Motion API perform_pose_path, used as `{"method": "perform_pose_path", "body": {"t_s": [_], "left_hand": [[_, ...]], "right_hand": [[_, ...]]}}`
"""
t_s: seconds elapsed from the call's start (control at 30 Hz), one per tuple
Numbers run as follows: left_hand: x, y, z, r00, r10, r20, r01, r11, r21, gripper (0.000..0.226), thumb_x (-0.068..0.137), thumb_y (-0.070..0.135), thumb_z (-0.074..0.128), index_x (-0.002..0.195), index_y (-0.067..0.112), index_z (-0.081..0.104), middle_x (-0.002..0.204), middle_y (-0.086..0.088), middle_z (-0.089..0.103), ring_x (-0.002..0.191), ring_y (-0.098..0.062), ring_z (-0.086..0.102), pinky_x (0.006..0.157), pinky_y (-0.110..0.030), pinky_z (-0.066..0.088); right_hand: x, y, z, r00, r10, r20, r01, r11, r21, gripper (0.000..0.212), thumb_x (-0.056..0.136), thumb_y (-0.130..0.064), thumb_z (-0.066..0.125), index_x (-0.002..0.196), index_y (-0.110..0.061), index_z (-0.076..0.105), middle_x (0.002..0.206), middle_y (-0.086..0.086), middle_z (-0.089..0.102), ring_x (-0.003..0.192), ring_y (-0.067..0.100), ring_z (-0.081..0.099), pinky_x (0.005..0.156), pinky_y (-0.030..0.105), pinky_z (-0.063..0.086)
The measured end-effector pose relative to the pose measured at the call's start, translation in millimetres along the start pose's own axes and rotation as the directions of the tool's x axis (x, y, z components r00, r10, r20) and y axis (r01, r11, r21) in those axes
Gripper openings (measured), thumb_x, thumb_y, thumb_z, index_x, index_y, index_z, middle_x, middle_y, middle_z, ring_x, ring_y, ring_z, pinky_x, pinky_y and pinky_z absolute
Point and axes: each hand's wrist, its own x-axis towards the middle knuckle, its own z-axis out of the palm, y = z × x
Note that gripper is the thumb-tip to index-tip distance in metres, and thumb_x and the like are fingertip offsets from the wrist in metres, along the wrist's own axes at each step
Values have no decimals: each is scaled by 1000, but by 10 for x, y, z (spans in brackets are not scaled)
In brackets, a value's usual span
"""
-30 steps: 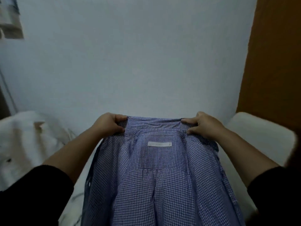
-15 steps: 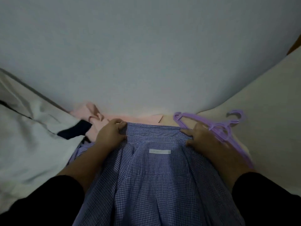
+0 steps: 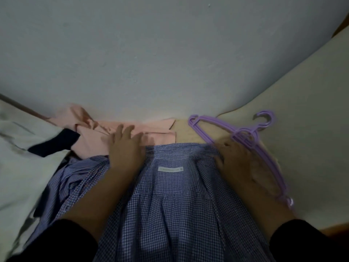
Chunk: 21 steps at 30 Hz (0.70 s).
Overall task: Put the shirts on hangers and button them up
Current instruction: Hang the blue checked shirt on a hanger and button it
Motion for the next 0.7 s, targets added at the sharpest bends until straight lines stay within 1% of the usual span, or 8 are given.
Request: {"method": "perform_pose_path", "body": {"t_s": [0.07, 0.17, 0.27, 0.33, 0.43, 0.5, 0.57, 0.7], "left_hand": [[-167, 305, 24, 990, 138, 15, -137, 990, -35, 42, 84, 30, 63, 123, 17, 63, 136, -11, 54, 131, -35, 41, 106, -49, 31], [-530, 761, 205, 961, 245, 131, -220, 959, -178, 45, 91, 40, 50, 129, 16, 56, 137, -3, 50, 127, -25, 42, 108, -39, 33], [-861, 1009, 464, 920, 227, 320, -167, 965, -203, 60, 99, 46, 33, 150, 15, 26, 158, -1, 20, 145, -21, 16, 120, -34, 12], [-980, 1049, 583, 912, 190, 364, -127, 974, -190, 60, 102, 45, 25, 153, 16, 14, 161, -1, 7, 148, -19, 5, 119, -32, 2], [-1031, 1051, 671, 927, 173, 333, -111, 974, -196, 63, 99, 49, 14, 152, 15, 15, 161, -1, 7, 148, -19, 4, 116, -29, -3], [-1021, 1051, 689, 931, 176, 318, -113, 972, -207, 80, 87, 56, -2, 151, 14, 22, 160, -2, 14, 148, -21, 8, 114, -28, -4], [-1018, 1048, 701, 926, 186, 328, -125, 972, -199, 91, 77, 57, -10, 150, 14, 24, 159, -2, 16, 148, -21, 10, 113, -28, -4], [-1008, 1055, 684, 914, 182, 363, -135, 979, -152, 96, 72, 56, -18, 152, 16, 17, 161, 1, 9, 148, -18, 4, 116, -28, -3]], "right_hand": [[-165, 85, -79, 992, 80, -93, -82, 997, -11, 42, 77, -26, 60, 116, -11, 62, 110, 17, 62, 100, 39, 57, 84, 51, 47], [-402, 265, -131, 974, 212, -83, -220, 971, -99, 66, 69, -24, 76, 126, 0, 52, 120, 25, 56, 109, 43, 52, 90, 54, 45], [-574, 451, -138, 954, 297, -42, -300, 946, -123, 87, 66, -34, 81, 133, 7, 42, 131, 32, 46, 119, 49, 44, 98, 59, 36], [-636, 526, -138, 936, 350, 25, -345, 932, -107, 96, 74, -46, 72, 143, 5, 28, 146, 29, 30, 134, 46, 28, 108, 56, 25], [-666, 590, -135, 933, 352, 76, -346, 935, -84, 101, 81, -57, 60, 149, -1, 10, 155, 22, 13, 143, 38, 12, 115, 49, 15], [-653, 610, -120, 930, 360, 77, -352, 930, -108, 102, 78, -54, 66, 148, 1, 16, 153, 24, 21, 140, 40, 21, 113, 51, 21], [-618, 607, -123, 936, 352, 6, -350, 930, -109, 99, 73, -48, 73, 143, 4, 28, 145, 27, 35, 132, 43, 34, 107, 55, 32], [-588, 579, -175, 921, 388, 35, -385, 921, -64, 95, 81, -49, 61, 148, -3, 13, 153, 19, 20, 140, 36, 18, 113, 46, 18]]}}
